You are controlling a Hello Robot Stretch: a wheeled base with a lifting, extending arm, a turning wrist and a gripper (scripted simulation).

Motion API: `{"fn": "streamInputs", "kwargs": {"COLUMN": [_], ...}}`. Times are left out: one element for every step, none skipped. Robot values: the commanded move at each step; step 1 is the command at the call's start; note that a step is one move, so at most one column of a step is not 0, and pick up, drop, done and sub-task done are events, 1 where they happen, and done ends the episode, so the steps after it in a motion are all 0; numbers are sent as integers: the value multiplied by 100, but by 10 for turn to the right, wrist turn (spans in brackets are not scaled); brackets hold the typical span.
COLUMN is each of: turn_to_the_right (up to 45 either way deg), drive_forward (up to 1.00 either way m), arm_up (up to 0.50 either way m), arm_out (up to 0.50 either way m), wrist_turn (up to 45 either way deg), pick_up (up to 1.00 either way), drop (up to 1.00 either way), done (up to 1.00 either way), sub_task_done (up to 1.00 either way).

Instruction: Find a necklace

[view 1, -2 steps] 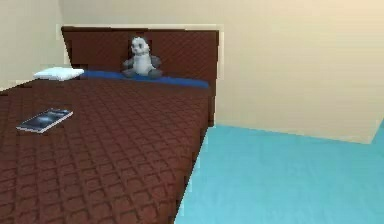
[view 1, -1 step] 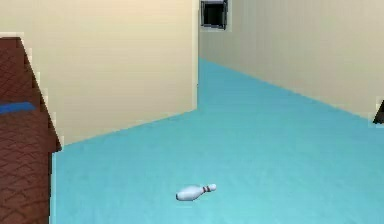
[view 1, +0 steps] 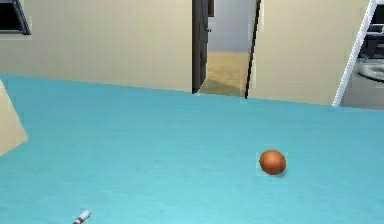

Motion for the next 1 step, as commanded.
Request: {"fn": "streamInputs", "kwargs": {"turn_to_the_right": [270], "drive_forward": [0], "arm_up": [0], "arm_out": [0], "wrist_turn": [0], "pick_up": [0], "drop": [0], "done": [0], "sub_task_done": [0]}}
